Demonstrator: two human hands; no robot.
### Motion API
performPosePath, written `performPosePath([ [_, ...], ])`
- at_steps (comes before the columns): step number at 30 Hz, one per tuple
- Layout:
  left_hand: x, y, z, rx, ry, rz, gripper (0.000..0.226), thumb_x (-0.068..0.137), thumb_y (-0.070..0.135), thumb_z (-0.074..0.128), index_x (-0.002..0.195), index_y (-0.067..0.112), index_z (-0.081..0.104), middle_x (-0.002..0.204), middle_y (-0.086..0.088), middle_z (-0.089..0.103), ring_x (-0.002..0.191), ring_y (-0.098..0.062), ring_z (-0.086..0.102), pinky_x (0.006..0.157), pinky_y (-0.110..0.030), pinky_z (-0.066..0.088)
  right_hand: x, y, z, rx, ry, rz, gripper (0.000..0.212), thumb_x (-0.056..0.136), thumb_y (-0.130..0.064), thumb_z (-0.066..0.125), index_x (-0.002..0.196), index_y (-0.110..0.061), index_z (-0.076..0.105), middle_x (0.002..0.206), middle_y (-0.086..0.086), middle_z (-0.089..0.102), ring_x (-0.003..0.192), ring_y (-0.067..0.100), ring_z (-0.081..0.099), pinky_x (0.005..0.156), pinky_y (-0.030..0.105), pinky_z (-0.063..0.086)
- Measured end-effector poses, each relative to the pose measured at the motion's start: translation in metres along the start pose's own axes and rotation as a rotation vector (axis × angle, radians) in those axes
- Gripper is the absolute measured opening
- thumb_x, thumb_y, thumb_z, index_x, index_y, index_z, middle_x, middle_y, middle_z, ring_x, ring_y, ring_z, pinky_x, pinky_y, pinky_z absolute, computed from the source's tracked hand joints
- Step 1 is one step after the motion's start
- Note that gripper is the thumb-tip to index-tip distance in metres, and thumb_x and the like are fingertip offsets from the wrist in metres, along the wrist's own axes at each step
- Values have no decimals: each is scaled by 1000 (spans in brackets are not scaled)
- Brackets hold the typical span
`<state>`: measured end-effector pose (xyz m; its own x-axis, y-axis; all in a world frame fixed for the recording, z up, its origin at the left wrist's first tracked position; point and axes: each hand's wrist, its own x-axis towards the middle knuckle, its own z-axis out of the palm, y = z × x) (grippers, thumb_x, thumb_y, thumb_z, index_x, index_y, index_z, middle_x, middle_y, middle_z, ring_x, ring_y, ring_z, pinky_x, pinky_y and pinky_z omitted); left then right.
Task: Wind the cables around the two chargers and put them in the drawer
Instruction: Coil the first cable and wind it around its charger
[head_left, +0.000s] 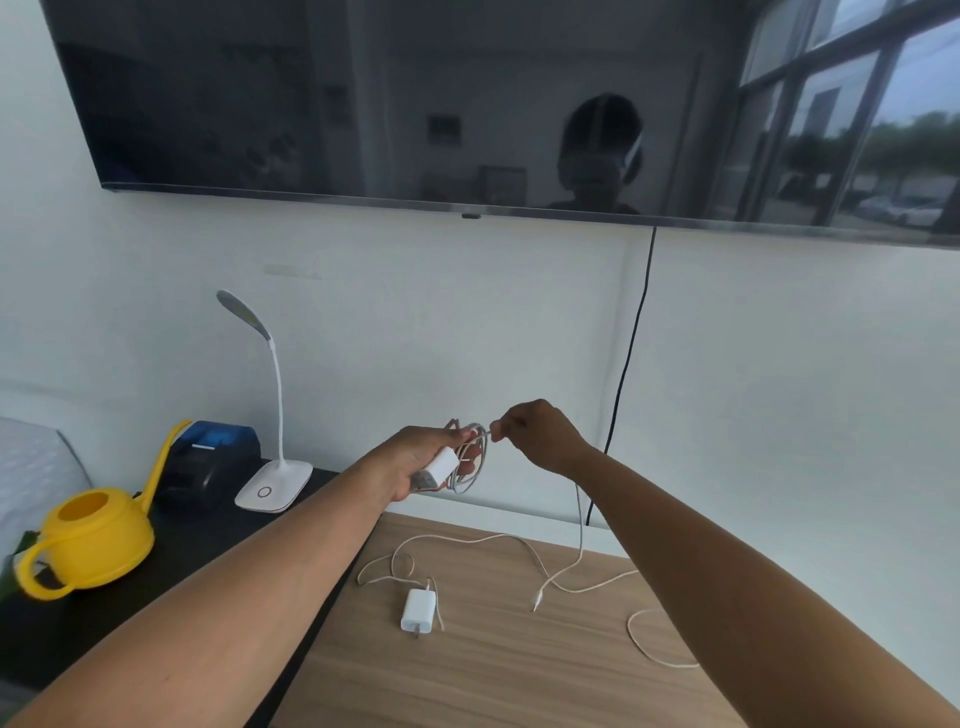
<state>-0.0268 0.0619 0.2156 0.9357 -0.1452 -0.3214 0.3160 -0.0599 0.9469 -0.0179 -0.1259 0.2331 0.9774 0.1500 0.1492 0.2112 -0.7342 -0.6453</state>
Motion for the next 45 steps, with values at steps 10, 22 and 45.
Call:
performPosePath([
  [10,-3,1,-3,33,-162,-20,27,86,34,71,101,12,69,77,2,69,67,-13,68,46,-21,39,1,18,-10,-21,149,97,11,87,-29,65,77,-32,70,83,-11,66,83,16,63,71,30,48],
  [22,-7,2,-24,-164,-116,-44,20,88,32,69,88,13,65,76,-1,66,57,-9,67,37,-16,38,-4,55,-21,-53,256,264,24,91,-17,52,86,-31,71,101,-6,71,91,20,64,73,28,47],
  [45,-14,-7,-14,-42,-120,155,17,88,24,69,95,9,70,83,-2,71,64,-10,69,39,-19,39,-13,40,21,409,-392,608,16,92,-9,53,77,-5,59,61,5,50,40,10,32,39,15,22],
])
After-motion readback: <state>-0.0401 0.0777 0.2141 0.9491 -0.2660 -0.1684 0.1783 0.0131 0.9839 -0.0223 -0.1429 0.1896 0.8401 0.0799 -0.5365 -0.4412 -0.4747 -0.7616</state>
